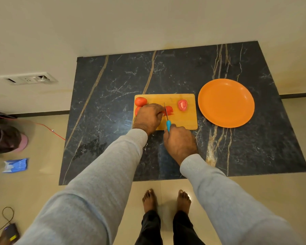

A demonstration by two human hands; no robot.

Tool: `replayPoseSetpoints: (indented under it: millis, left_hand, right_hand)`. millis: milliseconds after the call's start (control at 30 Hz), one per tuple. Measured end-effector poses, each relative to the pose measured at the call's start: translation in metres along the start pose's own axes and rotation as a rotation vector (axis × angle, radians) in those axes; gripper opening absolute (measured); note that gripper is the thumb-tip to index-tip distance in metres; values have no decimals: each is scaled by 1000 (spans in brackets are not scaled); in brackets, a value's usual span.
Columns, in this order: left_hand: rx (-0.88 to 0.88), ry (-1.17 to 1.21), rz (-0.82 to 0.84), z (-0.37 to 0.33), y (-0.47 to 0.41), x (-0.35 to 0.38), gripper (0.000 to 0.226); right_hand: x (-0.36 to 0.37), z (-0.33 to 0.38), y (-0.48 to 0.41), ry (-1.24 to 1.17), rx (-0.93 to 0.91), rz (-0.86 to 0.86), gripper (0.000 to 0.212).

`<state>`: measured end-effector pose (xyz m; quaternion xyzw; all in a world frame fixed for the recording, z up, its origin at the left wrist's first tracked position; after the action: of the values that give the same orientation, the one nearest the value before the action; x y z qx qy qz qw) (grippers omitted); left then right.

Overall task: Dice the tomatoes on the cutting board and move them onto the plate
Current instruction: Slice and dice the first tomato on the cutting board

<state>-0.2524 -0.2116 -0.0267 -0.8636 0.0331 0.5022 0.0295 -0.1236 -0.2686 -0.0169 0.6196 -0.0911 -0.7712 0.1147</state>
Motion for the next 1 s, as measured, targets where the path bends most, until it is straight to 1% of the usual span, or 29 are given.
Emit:
replayPoseSetpoints:
  millis: [300,600,767,867,1000]
  left_hand:
    - [38,-22,27,-4,-4,4,27]
    - [30,-49,8,-5,-4,5,29]
    - [1,-32,9,-1,-4,4,31]
    - [9,-17,20,3,-3,4,29]
    - [-16,11,-31,10,4,-3,27]
  right_hand:
    - [-13,17,-33,25,-35,-17,28]
    - [19,-3,3,104,18,78,32]
    - [32,-14,24,84,43,145,34]
    - [27,-22,36,17,74,113,39]
    - [5,-14,36,-48,32,4,45]
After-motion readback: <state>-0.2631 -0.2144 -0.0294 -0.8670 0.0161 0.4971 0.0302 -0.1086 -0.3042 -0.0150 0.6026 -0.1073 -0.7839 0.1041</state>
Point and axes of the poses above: each hand's wrist, its own y-axis away from the middle knuckle, its own x-axis out of the palm, z = x × y, the point moved 10 cm from there along -y, towards the middle knuckle, and after that the axes turned 4 degrees about x, right-handed, at the moved point
